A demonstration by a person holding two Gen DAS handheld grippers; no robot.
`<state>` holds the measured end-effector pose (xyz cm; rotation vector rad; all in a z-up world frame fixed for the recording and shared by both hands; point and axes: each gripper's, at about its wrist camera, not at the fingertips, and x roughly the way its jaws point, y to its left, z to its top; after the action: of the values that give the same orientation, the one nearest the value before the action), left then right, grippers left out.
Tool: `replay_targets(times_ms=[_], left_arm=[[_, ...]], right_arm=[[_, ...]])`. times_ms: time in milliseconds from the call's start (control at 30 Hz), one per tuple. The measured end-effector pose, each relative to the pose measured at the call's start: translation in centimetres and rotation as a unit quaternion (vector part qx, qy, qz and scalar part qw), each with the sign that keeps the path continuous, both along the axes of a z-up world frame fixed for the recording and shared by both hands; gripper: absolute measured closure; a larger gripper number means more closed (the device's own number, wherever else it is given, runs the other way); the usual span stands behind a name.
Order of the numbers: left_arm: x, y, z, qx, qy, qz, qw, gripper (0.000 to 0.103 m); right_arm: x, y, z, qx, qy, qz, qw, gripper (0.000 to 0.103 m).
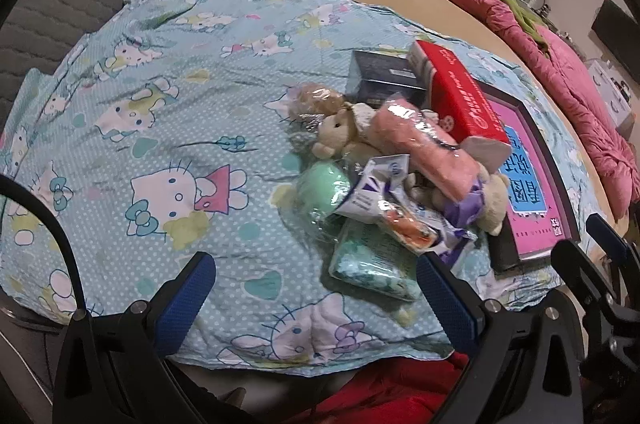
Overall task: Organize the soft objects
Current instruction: 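Grasp the white snack packet with the right gripper while the left gripper grasps the bagged green ball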
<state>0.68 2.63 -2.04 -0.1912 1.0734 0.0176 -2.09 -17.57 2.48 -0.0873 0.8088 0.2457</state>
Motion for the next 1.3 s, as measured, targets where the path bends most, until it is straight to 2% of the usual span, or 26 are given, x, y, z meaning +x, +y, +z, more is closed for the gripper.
replay_targets(times_ms=[167,333,533,600,700,833,933,1000,1033,1067,1100,1133,1233,1300], left_arm=[[0.7,1.8,-1.1,-0.016,0.012,0.014,0.9997,0.002],[1.8,2.6,-2.2,-0.013,0.023,0.012,0.9996,0.002],[3.0,3.5,-3.7,-0.012,0.040,0.008,0.9991,0.003],[3.4,4.0,-4.2,-0.018,0.044,0.008,0.9988,0.003],[3.9,4.3,-4.5,-0.023,0.049,0.000,0.9985,0.004],[4.7,4.5,-5.1,-0.024,0.055,-0.012,0.9981,0.005],[5.0,4.3,-5.5,-0.026,0.061,-0.021,0.9976,0.007],[5.3,4.3,-5.7,-0.029,0.063,-0.025,0.9973,0.009],[5.6,4.2,-5.8,-0.031,0.063,-0.028,0.9971,0.010],[5.8,4.1,-5.9,-0.032,0.063,-0.031,0.9970,0.011],[6.0,4.0,-5.9,-0.036,0.063,-0.035,0.9968,0.012],[6.2,3.9,-6.0,-0.040,0.062,-0.037,0.9966,0.012],[7.0,3.5,-6.1,-0.053,0.062,-0.046,0.9956,0.020],[7.6,3.2,-6.1,-0.063,0.063,-0.053,0.9947,0.030]], right_arm=[[0.3,2.0,-0.5,-0.002,0.002,0.051,0.999,0.006],[0.9,5.5,-2.2,-0.039,-0.001,0.118,0.992,0.006],[1.1,8.5,-4.5,-0.103,-0.015,0.171,0.980,0.016],[1.4,9.1,-5.1,-0.119,-0.021,0.181,0.976,0.025],[1.8,10.1,-6.0,-0.149,-0.031,0.198,0.968,0.026],[2.7,11.0,-7.2,-0.164,-0.022,0.212,0.963,0.026],[3.1,11.7,-8.1,-0.187,-0.025,0.223,0.956,0.037],[3.3,12.0,-8.6,-0.201,-0.024,0.228,0.953,0.053],[3.5,11.9,-8.8,-0.193,-0.017,0.232,0.953,0.058],[3.6,11.8,-8.7,-0.183,-0.015,0.234,0.955,0.059],[3.7,11.5,-8.5,-0.170,-0.012,0.235,0.957,0.069],[3.8,11.2,-8.3,-0.154,-0.009,0.239,0.959,0.072],[3.9,10.2,-7.3,-0.113,-0.001,0.232,0.966,0.074],[4.1,9.2,-6.6,-0.076,0.007,0.224,0.972,0.077]])
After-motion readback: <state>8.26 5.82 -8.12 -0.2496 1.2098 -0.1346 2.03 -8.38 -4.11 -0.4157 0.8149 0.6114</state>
